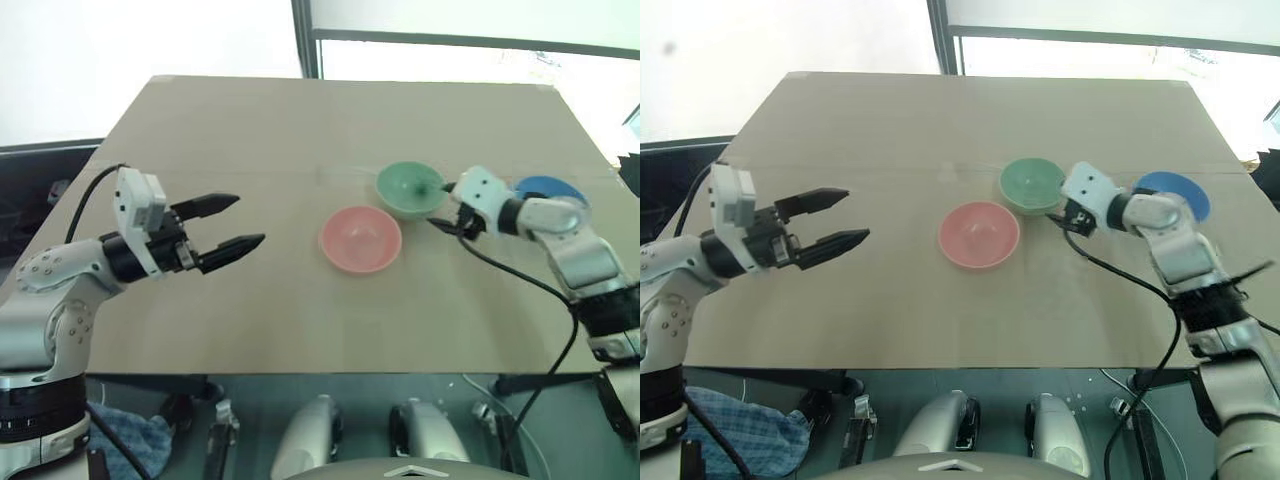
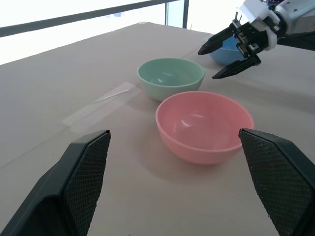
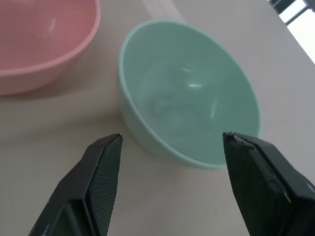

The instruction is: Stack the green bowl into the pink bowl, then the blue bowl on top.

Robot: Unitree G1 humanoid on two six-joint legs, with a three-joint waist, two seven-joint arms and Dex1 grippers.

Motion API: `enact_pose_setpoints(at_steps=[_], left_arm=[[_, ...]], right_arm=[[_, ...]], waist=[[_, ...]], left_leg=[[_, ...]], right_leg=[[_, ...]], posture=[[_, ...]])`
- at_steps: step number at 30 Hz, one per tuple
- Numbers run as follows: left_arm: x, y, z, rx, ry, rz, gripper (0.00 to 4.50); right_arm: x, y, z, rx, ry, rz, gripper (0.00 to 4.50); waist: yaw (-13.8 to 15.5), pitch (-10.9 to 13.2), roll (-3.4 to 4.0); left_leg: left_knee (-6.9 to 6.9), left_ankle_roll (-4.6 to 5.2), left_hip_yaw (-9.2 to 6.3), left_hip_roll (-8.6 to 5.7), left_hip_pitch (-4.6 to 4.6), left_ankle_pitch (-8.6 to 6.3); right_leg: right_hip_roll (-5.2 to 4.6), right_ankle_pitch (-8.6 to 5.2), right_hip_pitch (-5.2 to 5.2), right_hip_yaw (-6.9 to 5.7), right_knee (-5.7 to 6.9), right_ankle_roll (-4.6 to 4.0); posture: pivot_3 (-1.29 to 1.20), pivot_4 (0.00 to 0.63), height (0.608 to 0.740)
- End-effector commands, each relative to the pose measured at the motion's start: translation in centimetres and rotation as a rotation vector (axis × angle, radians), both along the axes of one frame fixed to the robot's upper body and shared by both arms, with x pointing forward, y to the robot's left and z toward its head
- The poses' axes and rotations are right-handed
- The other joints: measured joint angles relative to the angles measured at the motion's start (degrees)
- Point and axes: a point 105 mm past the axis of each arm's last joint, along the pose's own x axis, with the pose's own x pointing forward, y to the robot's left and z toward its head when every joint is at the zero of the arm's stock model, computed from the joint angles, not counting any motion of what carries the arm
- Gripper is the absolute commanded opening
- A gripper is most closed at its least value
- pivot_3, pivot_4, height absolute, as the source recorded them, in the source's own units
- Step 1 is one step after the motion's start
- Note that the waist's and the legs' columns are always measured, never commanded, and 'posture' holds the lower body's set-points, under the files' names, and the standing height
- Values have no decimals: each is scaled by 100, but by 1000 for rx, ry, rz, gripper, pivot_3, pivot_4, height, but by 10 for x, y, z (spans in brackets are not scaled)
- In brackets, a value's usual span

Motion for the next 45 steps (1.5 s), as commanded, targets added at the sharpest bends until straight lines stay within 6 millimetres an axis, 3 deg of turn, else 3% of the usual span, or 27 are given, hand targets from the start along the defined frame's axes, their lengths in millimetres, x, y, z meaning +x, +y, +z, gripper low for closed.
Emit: enact_pose_setpoints(at_steps=[1,10,18,26,29,37,44,45], left_arm=[[-10,3,10,11,-45,-4,4404],[-13,5,5,9,-40,26,4404],[-13,5,2,20,-40,34,4500],[-10,2,5,7,-57,31,4500],[-9,3,3,6,-52,28,4500],[-10,-2,4,1,-53,-7,4500],[-7,-6,5,8,-61,-51,4500],[-6,-6,5,7,-61,-59,4500]], right_arm=[[13,3,6,-95,-40,31,3436],[27,23,3,-232,-87,138,3436],[29,31,10,-251,-125,188,51],[27,35,18,-267,-177,232,51],[18,46,35,-284,-239,326,51],[-45,90,88,-199,-294,608,51],[-101,116,80,-167,-213,774,51],[-106,119,77,-166,-203,787,363]], waist=[[-9,1,1],[-124,1,1],[-135,2,3],[-136,3,4],[-136,4,5],[-129,5,7],[-96,2,2],[-107,3,3]], left_leg=[[0,-1,-2,1,0,0],[-5,-4,-2,0,2,0],[-10,-6,-3,-1,2,0],[-15,-7,-2,-1,3,0],[-16,-7,-2,-1,3,0],[-23,-7,-4,1,3,-1],[-24,-4,-11,-4,2,-3],[-24,-4,-11,-5,2,-3]], right_leg=[[0,0,-2,-1,-1,0],[-2,1,-2,-1,4,0],[-3,1,-4,0,4,-1],[-3,1,-5,0,3,-1],[-3,1,-5,0,3,-1],[-3,1,-8,0,2,-1],[-11,1,-7,-5,-4,-1],[-13,1,-7,-5,-4,-1]], posture=[[0,150,740],[0,150,740],[0,150,740],[0,150,740],[0,150,740],[0,150,740],[0,150,740],[0,150,740]])
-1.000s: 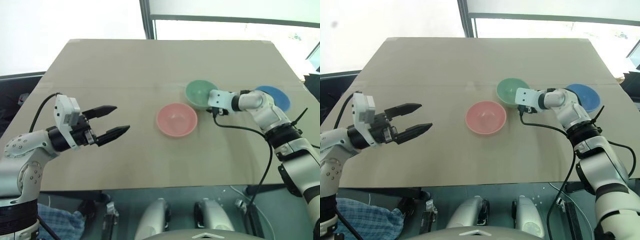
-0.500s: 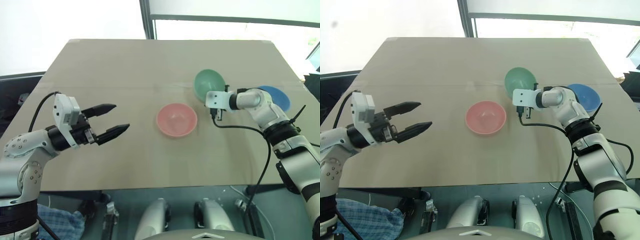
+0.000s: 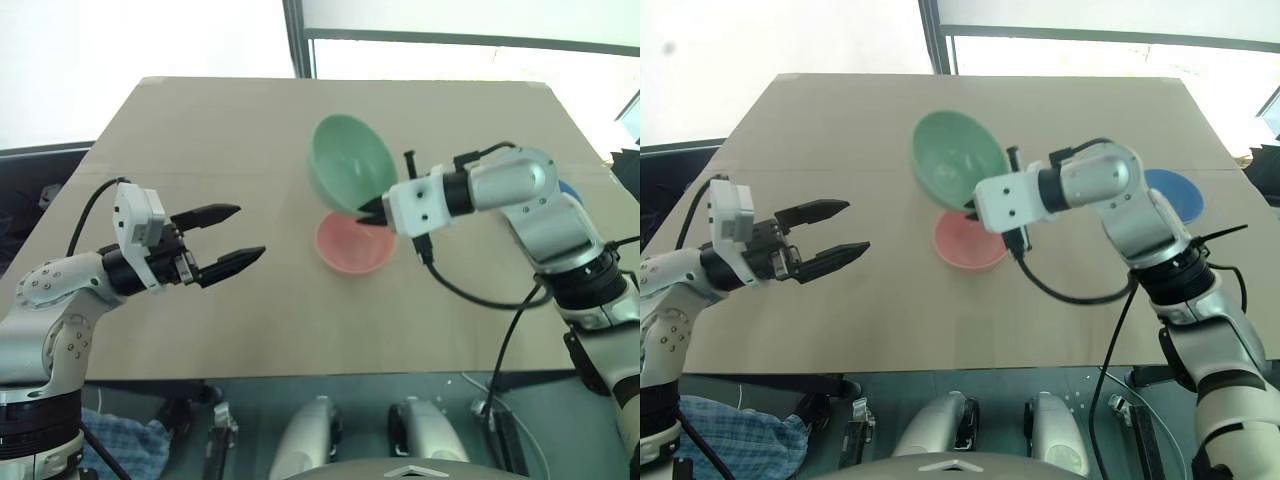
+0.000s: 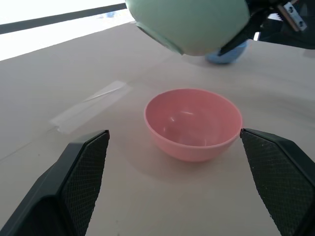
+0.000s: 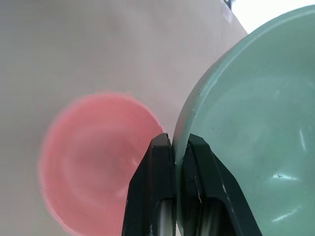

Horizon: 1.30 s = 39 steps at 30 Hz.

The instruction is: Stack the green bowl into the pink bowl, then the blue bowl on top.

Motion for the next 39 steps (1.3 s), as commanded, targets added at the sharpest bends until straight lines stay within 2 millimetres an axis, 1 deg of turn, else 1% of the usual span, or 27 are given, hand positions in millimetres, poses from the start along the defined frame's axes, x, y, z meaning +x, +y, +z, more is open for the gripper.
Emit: enact_pose_setpoints(at_steps=[1,2,3,5,6,7,9,10,12,15,18,19,21,23,25,27,30,33,36,39], left_arm=[[0,-3,10,10,-45,-36,4500],[1,-4,10,10,-46,-42,4500],[2,-5,10,11,-47,-47,4500],[3,-7,11,10,-48,-56,4500],[3,-8,11,9,-49,-61,4500],[3,-8,12,8,-49,-66,4500],[4,-9,13,8,-50,-71,4500],[4,-9,13,8,-49,-73,4500],[4,-10,13,7,-47,-81,4500],[5,-14,13,1,-46,-102,4500],[5,-21,15,-19,-49,-130,4500],[5,-23,15,-24,-49,-140,4500],[6,-29,15,-36,-46,-166,4500],[8,-35,16,-41,-47,-192,4500],[10,-40,16,-47,-46,-221,4500],[12,-45,18,-54,-48,-248,4500],[14,-54,20,-56,-53,-292,4500],[19,-60,22,-58,-62,-318,4500],[21,-63,23,-58,-67,-331,4500],[22,-64,24,-59,-68,-338,4500]], right_arm=[[-18,8,4,11,7,43,593],[-19,9,2,7,11,39,868],[-19,9,0,4,13,31,1260],[-16,7,-1,-2,12,9,1790],[-15,6,-1,-4,8,0,1983],[-13,5,0,-3,0,-10,2494],[-11,4,1,8,-10,-24,3216],[-10,3,2,15,-14,-32,3658],[-8,-1,1,14,-21,-56,4393],[-4,-18,1,19,-19,-119,4393],[10,-44,6,81,4,-276,4393],[19,-56,9,105,12,-366,4393],[41,-100,10,122,2,-591,4393],[52,-138,8,118,5,-766,4393],[58,-165,7,137,17,-903,4393],[62,-184,6,187,50,-1010,4393],[66,-205,3,295,129,-1155,4393],[70,-221,-9,375,220,-1269,4393],[74,-231,-18,390,248,-1326,4393],[78,-239,-35,384,297,-1374,4393]], waist=[[-17,0,1],[-16,0,1],[-16,0,1],[-15,0,1],[-15,0,1],[-17,0,1],[-17,0,0],[-17,1,1],[-17,1,1],[10,1,0],[21,1,0],[18,1,0],[22,1,0],[50,1,0],[54,1,0],[41,1,1],[-1,2,2],[-13,1,1],[-10,2,2],[-11,2,3]], left_leg=[[0,0,1,-1,0,0],[0,0,0,0,3,0],[-2,-1,-3,1,3,1],[-2,-1,-2,0,3,1],[-2,-1,-2,-1,2,1],[-2,-1,-2,-1,2,1],[-1,-1,-1,-1,2,1],[-2,-1,-1,-1,1,1],[-2,-2,-2,-1,1,1],[-2,-1,-2,-2,0,1],[-2,0,-2,-4,-3,0],[-1,0,-2,-4,-3,1],[-2,-1,-1,-3,-3,1],[-2,-1,-2,-3,-3,1],[-2,0,-1,-4,-4,1],[-6,-1,1,-3,-5,1],[-10,-1,2,0,-4,2],[-11,0,3,-1,-5,2],[-11,0,4,-2,-4,3],[-11,0,5,-2,-6,2]], right_leg=[[-1,0,0,0,0,0],[-1,0,0,0,2,-1],[0,0,-2,-2,4,-1],[0,0,-2,-2,4,-1],[-1,0,-2,-2,4,-1],[-1,0,-2,-2,3,-1],[-1,0,-2,-1,2,-1],[-1,0,-2,-1,2,-1],[0,0,-4,-2,2,-1],[-1,0,-3,-2,0,-1],[-4,0,-2,-2,-3,-1],[-4,0,-1,-1,-3,-1],[-4,0,-1,-1,-2,-1],[-4,0,0,-2,-2,-1],[-6,-1,0,-1,-4,-2],[-6,-1,-1,-1,-4,-2],[-4,-1,-2,0,-4,-2],[-4,0,-2,1,-4,-1],[-3,0,-1,1,-4,-1],[-3,0,-2,1,-5,-1]], posture=[[0,150,740],[0,150,740],[0,150,740],[0,150,740],[0,150,740],[0,150,740],[0,150,740],[0,150,740],[0,150,740],[0,150,740],[0,150,740],[0,150,740],[0,150,740],[0,150,740],[0,150,740],[0,150,740],[0,150,740],[0,150,740],[0,150,740],[0,150,740]])
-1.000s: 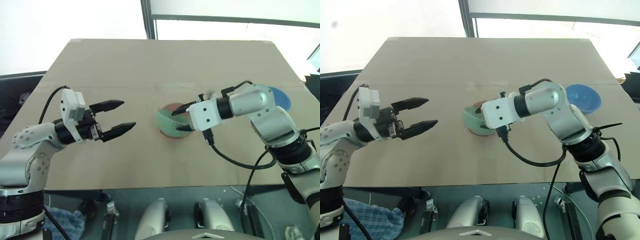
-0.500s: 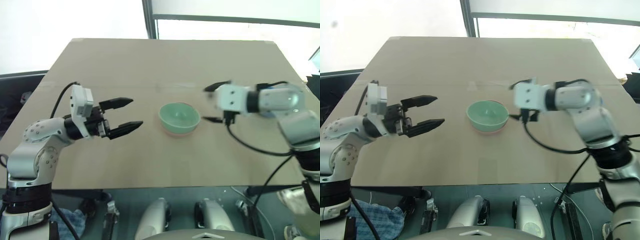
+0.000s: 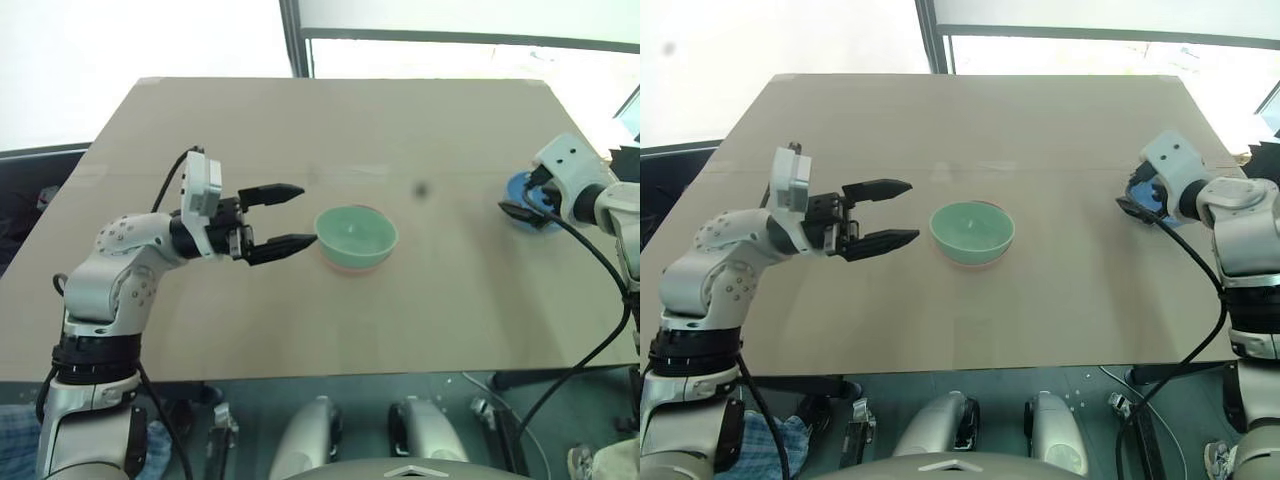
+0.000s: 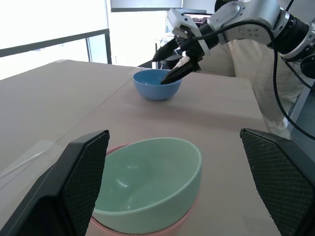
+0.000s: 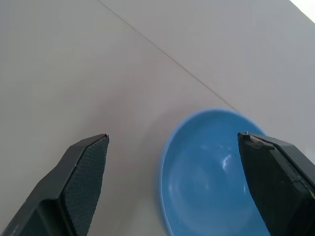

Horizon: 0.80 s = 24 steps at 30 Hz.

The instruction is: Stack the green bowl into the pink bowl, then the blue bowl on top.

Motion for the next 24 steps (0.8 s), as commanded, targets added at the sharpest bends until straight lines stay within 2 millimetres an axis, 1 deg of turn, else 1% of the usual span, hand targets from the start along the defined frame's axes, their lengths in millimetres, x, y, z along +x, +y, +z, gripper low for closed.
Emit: enact_pose_setpoints(at_steps=[1,5,8,11,15,16,17,19,20,24], left_arm=[[0,-4,8,10,-45,-19,4500],[-1,-6,8,5,-47,-24,4500],[-2,-6,9,1,-46,-23,4500],[-3,-5,8,-1,-45,-16,4500],[-4,-5,8,-1,-44,-10,4500],[-4,-4,8,-1,-44,-8,4500],[-4,-4,8,-1,-45,-4,4500],[-3,-3,8,0,-46,2,4500],[-3,-3,8,1,-46,4,4500],[-4,-2,8,5,-46,7,4500]], right_arm=[[4,-13,-6,28,3,-61,4393],[7,-26,-29,38,63,-107,4393],[7,-29,-39,65,100,-119,4393],[7,-30,-50,85,132,-124,3585],[8,-30,-53,83,135,-117,1823],[8,-29,-53,85,135,-114,1480],[9,-28,-53,86,134,-111,947],[9,-26,-53,87,132,-105,145],[10,-26,-53,86,130,-104,67],[11,-19,-50,59,110,-56,67]], waist=[[1,0,0],[6,0,0],[3,0,0],[-1,0,0],[-2,0,1],[-1,0,1],[-1,0,0],[-1,-1,-1],[-1,-6,-10],[0,-5,-8]], left_leg=[[0,0,0,0,0,0],[0,0,1,-1,0,1],[1,0,1,-2,0,1],[1,0,2,-1,0,1],[3,0,3,-1,0,1],[3,0,3,-1,1,1],[3,0,3,-1,1,1],[5,0,2,-1,1,1],[8,0,2,-1,2,1],[14,0,1,1,4,1]], right_leg=[[0,0,0,0,-1,0],[1,0,2,0,-1,0],[1,0,2,0,0,0],[2,0,1,0,0,1],[3,1,1,0,1,1],[3,1,2,0,1,1],[4,1,2,0,1,1],[4,1,2,0,2,2],[4,1,5,0,3,2],[6,1,9,0,4,2]], posture=[[0,150,740],[0,150,740],[0,150,740],[0,150,740],[0,150,740],[0,150,740],[0,150,740],[0,150,740],[0,150,740],[0,150,740]])
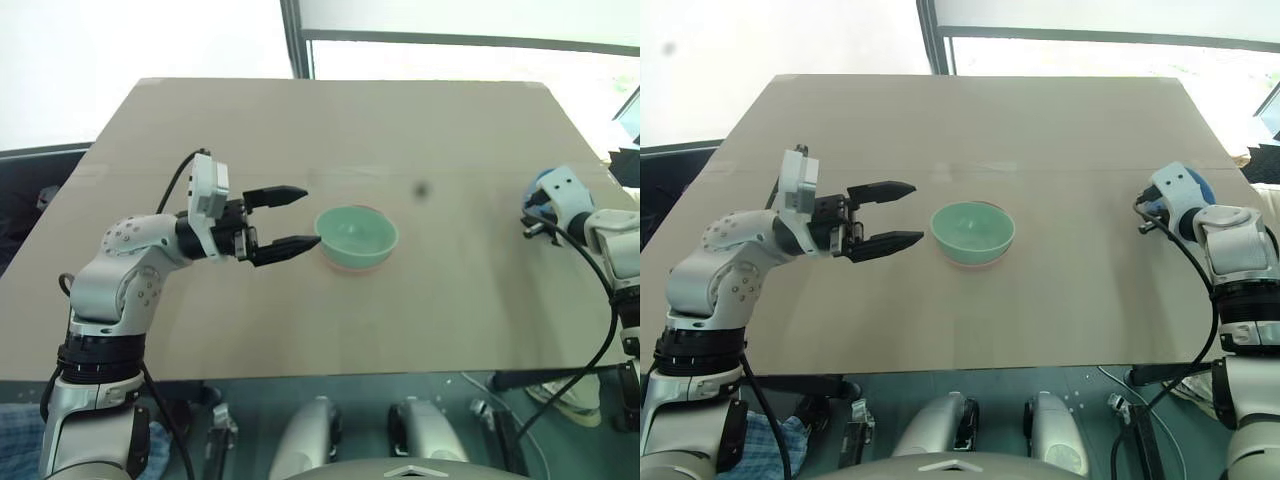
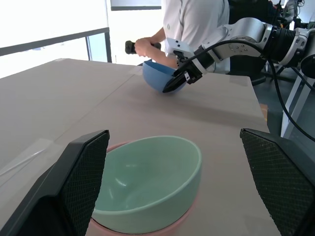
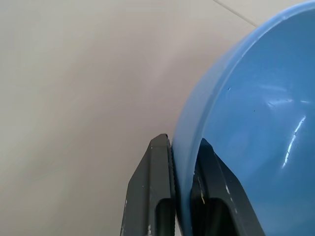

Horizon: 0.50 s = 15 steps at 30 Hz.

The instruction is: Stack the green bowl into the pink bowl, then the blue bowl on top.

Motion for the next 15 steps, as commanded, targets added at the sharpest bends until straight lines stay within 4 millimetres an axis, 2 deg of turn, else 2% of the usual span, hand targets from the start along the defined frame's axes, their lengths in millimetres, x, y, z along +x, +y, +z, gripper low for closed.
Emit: enact_pose_setpoints(at_steps=[1,4,6,11,15], left_arm=[[-5,2,11,-2,-47,-2,4500],[-5,5,11,6,-44,10,4500],[-5,9,9,14,-40,20,4500],[-5,15,6,36,-33,44,4500],[-5,21,3,50,-22,65,4500]], right_arm=[[1,10,8,-33,-43,83,67],[0,33,23,-43,-97,198,67],[-3,54,41,-73,-152,301,67],[-25,128,93,-95,-289,622,67],[-51,178,111,-114,-338,838,67]], waist=[[-2,0,0],[-20,2,3],[-34,5,8],[-17,12,19],[16,10,15]], left_leg=[[2,0,0,0,0,0],[3,0,0,1,0,0],[2,0,1,2,-1,0],[-3,0,0,5,-2,0],[-2,1,-3,5,-2,-2]], right_leg=[[0,0,0,0,0,0],[0,0,-1,0,2,0],[1,0,-4,1,3,1],[5,0,-8,2,4,1],[4,0,-6,0,1,1]], posture=[[0,150,740],[0,150,740],[0,150,740],[0,150,740],[0,150,740]])
